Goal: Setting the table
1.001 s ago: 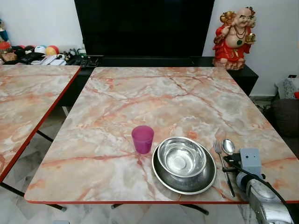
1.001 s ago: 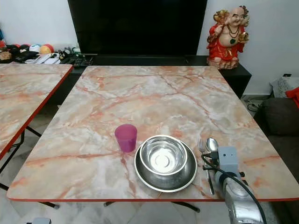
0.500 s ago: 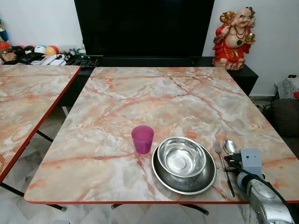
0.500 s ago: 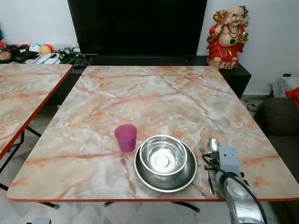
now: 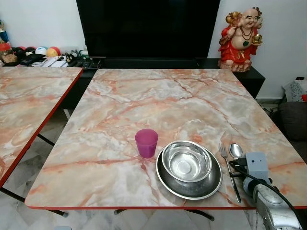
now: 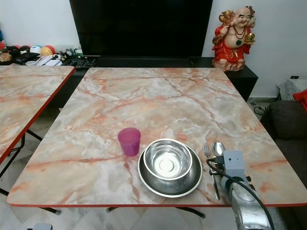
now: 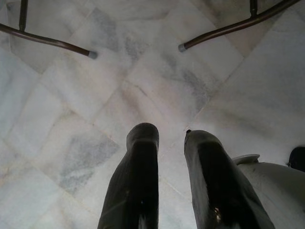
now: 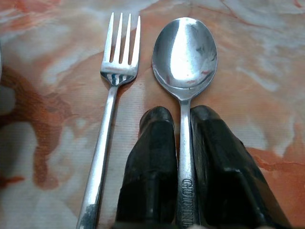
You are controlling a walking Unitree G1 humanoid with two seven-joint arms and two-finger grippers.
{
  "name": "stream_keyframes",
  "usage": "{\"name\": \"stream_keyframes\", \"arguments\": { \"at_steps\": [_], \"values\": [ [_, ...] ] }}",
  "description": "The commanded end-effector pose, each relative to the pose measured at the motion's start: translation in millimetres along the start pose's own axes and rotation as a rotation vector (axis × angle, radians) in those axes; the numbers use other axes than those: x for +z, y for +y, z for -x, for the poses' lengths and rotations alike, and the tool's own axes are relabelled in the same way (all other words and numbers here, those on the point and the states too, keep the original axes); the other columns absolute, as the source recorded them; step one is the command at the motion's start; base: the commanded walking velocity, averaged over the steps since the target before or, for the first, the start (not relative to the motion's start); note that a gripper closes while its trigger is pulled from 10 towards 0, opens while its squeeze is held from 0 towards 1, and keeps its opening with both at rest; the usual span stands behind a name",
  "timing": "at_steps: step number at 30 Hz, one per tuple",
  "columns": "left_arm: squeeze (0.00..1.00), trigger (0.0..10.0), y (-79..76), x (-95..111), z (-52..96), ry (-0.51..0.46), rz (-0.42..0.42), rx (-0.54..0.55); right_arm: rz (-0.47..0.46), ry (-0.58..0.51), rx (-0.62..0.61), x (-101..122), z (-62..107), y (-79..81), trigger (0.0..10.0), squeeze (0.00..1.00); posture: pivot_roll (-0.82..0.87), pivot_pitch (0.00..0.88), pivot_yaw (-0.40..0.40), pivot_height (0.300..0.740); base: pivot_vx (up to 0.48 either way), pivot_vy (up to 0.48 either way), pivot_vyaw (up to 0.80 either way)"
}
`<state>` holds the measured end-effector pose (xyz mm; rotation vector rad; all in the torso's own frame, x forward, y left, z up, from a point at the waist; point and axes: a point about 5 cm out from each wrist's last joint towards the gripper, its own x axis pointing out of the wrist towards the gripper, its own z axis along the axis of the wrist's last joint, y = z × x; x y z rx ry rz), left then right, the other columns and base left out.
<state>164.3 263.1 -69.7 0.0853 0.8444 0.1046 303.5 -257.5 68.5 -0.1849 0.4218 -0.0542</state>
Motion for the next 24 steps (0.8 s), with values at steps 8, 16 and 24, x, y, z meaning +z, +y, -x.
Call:
{"name": "stream_keyframes", "arguments": {
  "at_steps": [8,16,24],
  "values": [
    [0.0,10.0,4.1,-2.2,0.9,0.017,0.0,0.012,0.013,0.116,0.005,-23.0,1.9,1.8,10.0,0.0,0.01,0.024,0.023,0.74,0.0,0.0,0.0],
    [0.0,10.0,4.9,-1.4,0.8,0.016,-0.001,0.013,-0.004,0.093,-0.013,-18.0,1.1,0.8,10.0,0.22,0.01,0.022,0.027,0.74,0.0,0.0,0.0],
    [0.0,10.0,4.7,-0.7,0.5,0.015,-0.005,0.011,-0.011,0.027,-0.055,-5.7,2.7,-7.2,10.0,0.0,0.0,0.02,0.029,0.74,0.0,0.0,0.0]
  ]
}}
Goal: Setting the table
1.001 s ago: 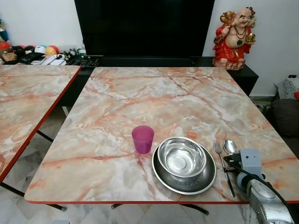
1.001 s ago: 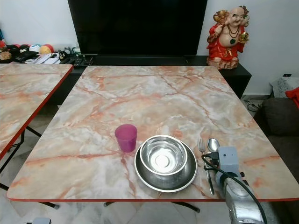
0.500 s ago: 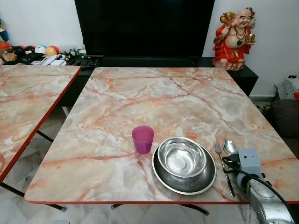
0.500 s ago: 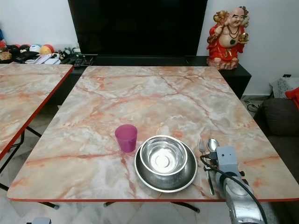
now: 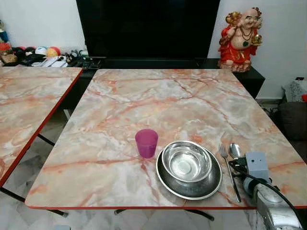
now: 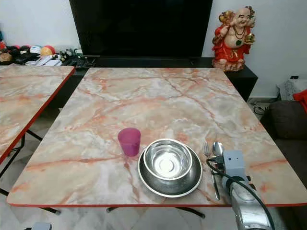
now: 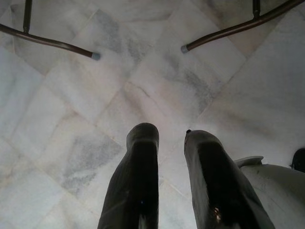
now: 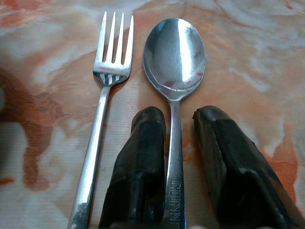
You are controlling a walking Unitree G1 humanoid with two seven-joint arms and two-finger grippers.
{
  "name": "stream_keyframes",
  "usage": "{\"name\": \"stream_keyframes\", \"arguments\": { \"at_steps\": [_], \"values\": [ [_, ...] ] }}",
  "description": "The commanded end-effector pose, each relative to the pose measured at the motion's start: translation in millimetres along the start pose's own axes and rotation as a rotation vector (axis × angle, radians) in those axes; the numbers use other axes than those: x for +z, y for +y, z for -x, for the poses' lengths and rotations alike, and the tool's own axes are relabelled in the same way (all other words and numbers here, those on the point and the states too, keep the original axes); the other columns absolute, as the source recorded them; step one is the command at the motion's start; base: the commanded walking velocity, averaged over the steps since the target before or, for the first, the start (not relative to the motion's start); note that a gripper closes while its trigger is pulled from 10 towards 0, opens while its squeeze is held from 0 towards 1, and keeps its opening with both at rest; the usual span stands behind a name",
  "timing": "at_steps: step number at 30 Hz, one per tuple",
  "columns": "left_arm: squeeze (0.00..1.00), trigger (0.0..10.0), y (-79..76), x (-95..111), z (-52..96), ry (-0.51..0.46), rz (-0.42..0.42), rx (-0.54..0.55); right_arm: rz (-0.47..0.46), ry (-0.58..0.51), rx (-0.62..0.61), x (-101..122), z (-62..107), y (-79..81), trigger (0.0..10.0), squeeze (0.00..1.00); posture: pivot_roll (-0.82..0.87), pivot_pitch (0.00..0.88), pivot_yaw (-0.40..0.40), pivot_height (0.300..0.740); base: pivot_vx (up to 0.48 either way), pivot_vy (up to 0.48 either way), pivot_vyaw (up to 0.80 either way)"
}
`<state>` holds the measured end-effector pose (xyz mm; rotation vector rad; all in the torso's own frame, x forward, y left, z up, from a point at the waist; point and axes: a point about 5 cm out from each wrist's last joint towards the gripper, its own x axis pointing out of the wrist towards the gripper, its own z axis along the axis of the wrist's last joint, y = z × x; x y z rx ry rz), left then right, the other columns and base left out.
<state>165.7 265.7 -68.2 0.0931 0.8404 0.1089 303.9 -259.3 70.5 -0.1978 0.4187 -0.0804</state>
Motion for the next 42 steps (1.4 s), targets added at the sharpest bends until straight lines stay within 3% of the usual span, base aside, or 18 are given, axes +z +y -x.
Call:
{"name": "stream_keyframes", "arguments": {
  "at_steps": [1,26,32,36,42],
  "values": [
    [0.0,10.0,2.0,-2.6,0.6,0.019,0.0,0.003,-0.031,0.015,-0.025,-4.8,2.2,-4.7,10.0,0.0,0.0,0.021,0.029,0.74,0.0,0.0,0.0],
    [0.0,10.0,0.5,1.5,-1.2,0.013,0.002,0.005,-0.086,-0.155,-0.014,32.9,2.0,0.1,10.0,0.0,0.0,0.001,0.027,0.74,0.0,0.0,0.0],
    [0.0,10.0,0.8,2.5,-1.5,0.009,-0.003,0.017,-0.061,-0.387,-0.064,63.1,9.3,-2.5,10.0,0.0,0.0,0.0,0.02,0.74,0.0,0.0,0.0],
    [0.0,10.0,3.0,6.0,-1.9,-0.014,0.014,0.054,-0.108,-0.529,-0.116,73.3,23.0,-6.5,10.0,0.0,0.01,0.0,0.013,0.74,0.0,0.0,0.0],
    [0.0,10.0,2.3,6.1,-2.0,-0.014,-0.003,0.042,-0.154,-0.626,-0.194,77.9,33.8,-15.2,10.0,0.0,0.0,0.0,0.016,0.74,0.0,0.0,0.0]
  ]
}}
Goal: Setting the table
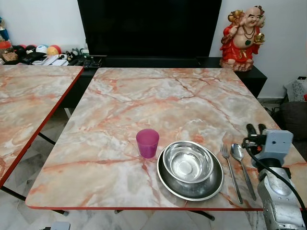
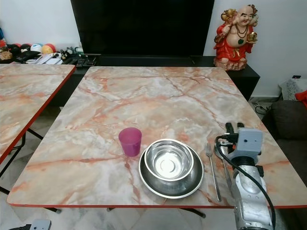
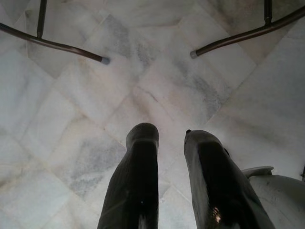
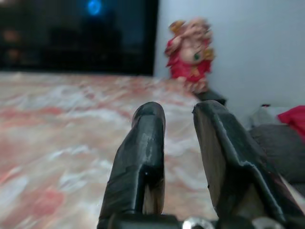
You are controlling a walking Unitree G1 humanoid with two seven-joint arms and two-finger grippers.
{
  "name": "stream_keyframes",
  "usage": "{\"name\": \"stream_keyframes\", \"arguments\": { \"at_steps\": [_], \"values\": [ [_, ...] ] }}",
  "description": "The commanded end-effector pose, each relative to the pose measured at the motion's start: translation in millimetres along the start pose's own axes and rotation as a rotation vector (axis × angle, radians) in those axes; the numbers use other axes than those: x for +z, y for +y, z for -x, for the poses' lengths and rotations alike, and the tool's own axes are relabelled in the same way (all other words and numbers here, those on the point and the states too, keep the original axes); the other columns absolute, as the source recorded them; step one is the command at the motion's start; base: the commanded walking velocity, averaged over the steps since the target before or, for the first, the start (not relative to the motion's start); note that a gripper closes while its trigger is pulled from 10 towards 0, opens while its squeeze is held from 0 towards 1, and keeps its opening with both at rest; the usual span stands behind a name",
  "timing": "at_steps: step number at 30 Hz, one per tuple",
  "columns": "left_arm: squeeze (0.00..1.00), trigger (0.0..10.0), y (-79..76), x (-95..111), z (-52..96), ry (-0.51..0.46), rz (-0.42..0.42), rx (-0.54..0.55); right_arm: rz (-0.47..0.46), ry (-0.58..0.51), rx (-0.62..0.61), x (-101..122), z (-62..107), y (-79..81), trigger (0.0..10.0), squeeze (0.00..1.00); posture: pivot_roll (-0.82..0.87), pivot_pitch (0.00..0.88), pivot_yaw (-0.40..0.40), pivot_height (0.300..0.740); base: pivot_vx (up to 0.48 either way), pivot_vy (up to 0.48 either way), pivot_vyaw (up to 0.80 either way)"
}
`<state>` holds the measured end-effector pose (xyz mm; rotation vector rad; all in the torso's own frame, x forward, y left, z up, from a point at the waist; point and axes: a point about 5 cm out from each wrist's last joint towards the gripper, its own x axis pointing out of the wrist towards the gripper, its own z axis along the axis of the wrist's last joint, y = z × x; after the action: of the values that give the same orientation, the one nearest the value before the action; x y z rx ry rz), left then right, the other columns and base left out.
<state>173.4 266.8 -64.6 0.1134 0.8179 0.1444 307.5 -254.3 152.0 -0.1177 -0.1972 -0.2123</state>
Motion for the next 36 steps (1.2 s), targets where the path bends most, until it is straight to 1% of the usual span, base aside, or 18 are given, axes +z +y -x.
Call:
{"name": "stream_keyframes", "arguments": {
  "at_steps": [1,7,11,14,16,24,27,30,32,34,36],
  "values": [
    [0.0,10.0,1.6,-1.6,0.6,0.005,-0.001,0.0,-0.026,-0.047,-0.031,6.2,3.2,-3.5,10.0,0.0,0.0,0.0,0.018,0.74,0.0,0.0,0.0],
    [0.0,10.0,1.7,-2.4,1.0,0.006,-0.014,-0.007,-0.047,-0.075,-0.019,6.6,8.9,4.1,10.0,0.0,-0.01,0.0,0.024,0.74,0.0,0.0,0.0],
    [0.0,10.0,1.8,-5.3,2.1,0.014,-0.022,-0.014,-0.032,-0.061,-0.008,3.3,9.2,7.4,10.0,0.0,-0.01,0.0,0.026,0.74,0.0,0.0,0.0],
    [0.0,10.0,2.4,-5.3,2.2,0.013,-0.026,-0.016,-0.057,-0.1,0.006,7.9,8.3,10.6,10.0,0.0,-0.01,0.0,0.027,0.74,0.0,0.0,0.0],
    [0.0,10.0,2.8,-4.5,2.0,0.012,-0.029,-0.017,-0.052,-0.115,0.02,9.8,8.5,12.9,10.0,0.0,-0.01,0.0,0.026,0.74,0.0,0.0,0.0],
    [0.0,10.0,3.8,-4.1,2.0,0.014,-0.041,-0.021,-0.049,-0.116,0.027,7.9,10.7,15.0,10.0,0.0,-0.01,0.0,0.034,0.74,0.0,0.0,0.0],
    [0.0,10.0,5.3,-5.1,2.5,0.019,-0.044,-0.019,-0.026,-0.117,0.035,7.1,11.4,15.7,10.0,0.0,-0.01,0.0,0.032,0.74,0.0,0.0,0.7],
    [0.0,10.0,5.5,-5.9,2.8,0.021,-0.043,-0.017,-0.048,-0.117,0.031,6.5,11.1,15.6,10.0,0.0,-0.01,0.0,0.029,0.74,0.0,0.0,0.8],
    [0.0,10.0,5.0,-6.3,2.9,0.022,-0.044,-0.019,-0.041,-0.121,0.04,7.1,10.2,16.1,10.0,0.0,-0.01,0.0,0.026,0.74,0.0,0.0,0.8],
    [0.0,10.0,3.5,-6.5,2.6,0.023,-0.042,-0.021,-0.078,-0.12,0.031,7.8,8.4,16.6,10.0,0.0,-0.01,0.0,0.024,0.74,0.0,0.0,0.0],
    [0.0,10.0,2.6,-6.7,2.6,0.024,-0.04,-0.023,-0.064,-0.132,0.039,9.0,8.1,16.9,10.0,0.0,-0.01,0.0,0.021,0.74,0.0,0.0,0.0]
  ]
}}
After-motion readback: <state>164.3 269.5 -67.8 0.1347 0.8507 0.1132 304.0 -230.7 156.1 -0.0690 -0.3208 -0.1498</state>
